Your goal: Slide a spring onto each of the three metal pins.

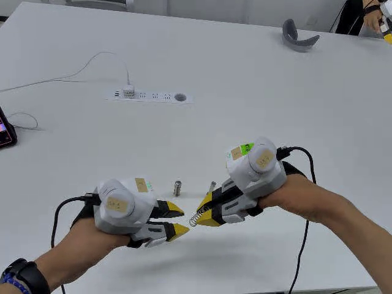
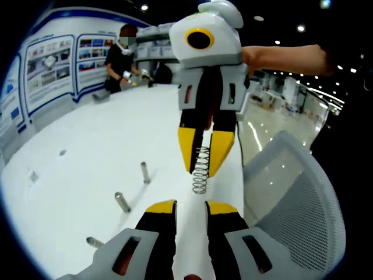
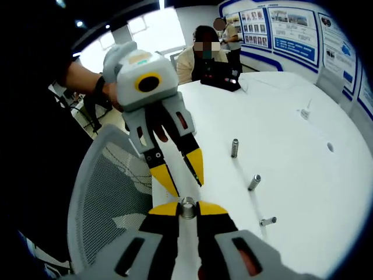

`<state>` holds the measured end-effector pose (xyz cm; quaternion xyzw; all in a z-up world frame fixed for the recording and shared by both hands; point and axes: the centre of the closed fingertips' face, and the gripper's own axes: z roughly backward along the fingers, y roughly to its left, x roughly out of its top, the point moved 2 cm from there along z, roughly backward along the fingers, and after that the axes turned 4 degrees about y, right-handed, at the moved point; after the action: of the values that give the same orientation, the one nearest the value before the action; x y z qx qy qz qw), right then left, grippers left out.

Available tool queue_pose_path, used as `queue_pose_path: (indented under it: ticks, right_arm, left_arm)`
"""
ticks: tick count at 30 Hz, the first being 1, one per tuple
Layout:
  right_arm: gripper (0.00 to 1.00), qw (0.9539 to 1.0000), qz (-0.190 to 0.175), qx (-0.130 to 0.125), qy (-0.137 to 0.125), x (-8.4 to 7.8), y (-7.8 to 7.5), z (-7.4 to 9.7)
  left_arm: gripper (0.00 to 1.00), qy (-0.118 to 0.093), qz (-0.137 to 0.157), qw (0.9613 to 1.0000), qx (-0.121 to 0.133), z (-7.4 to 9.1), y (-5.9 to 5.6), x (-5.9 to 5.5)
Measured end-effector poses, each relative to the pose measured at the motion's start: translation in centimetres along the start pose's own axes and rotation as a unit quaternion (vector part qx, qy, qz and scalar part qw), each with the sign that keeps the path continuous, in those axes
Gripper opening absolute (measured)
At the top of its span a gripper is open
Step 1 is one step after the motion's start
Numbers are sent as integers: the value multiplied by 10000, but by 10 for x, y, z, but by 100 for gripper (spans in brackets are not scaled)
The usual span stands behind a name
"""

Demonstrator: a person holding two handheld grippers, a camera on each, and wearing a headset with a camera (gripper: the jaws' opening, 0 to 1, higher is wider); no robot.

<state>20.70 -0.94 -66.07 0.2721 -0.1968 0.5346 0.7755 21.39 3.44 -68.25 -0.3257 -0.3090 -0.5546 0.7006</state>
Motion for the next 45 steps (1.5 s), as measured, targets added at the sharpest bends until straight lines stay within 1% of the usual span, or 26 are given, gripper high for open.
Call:
queue_pose_path:
  ticks: [2, 11, 25, 32, 36, 39, 44, 45]
  right_arm:
    - [12, 10000, -32, -22, -1, -3, -1, 1]
    - [12, 9997, -124, -173, 104, -18, -6, 6]
    - [12, 9968, -392, -617, 326, -40, -31, 16]
    - [12, 9950, -486, -783, 379, -44, -45, 21]
    - [12, 9937, -525, -883, 448, -48, -53, 22]
    - [12, 9921, -509, -1014, 530, -50, -60, 24]
    - [13, 9907, -521, -1098, 606, -53, -71, 25]
    - [13, 9905, -527, -1118, 608, -53, -73, 25]
  left_arm:
    - [20, -8, 58, 10000, 28, 2, 2, -2]
    - [22, -25, 311, 9991, 304, 11, 11, -12]
    - [28, -75, 699, 9954, 647, 25, 24, -26]
    - [31, -68, 840, 9934, 783, 31, 27, -33]
    - [35, -51, 928, 9917, 883, 35, 31, -38]
    - [38, -43, 1005, 9902, 972, 39, 34, -41]
    - [42, -51, 1179, 9868, 1107, 46, 39, -48]
    - [44, -33, 1207, 9860, 1146, 48, 41, -51]
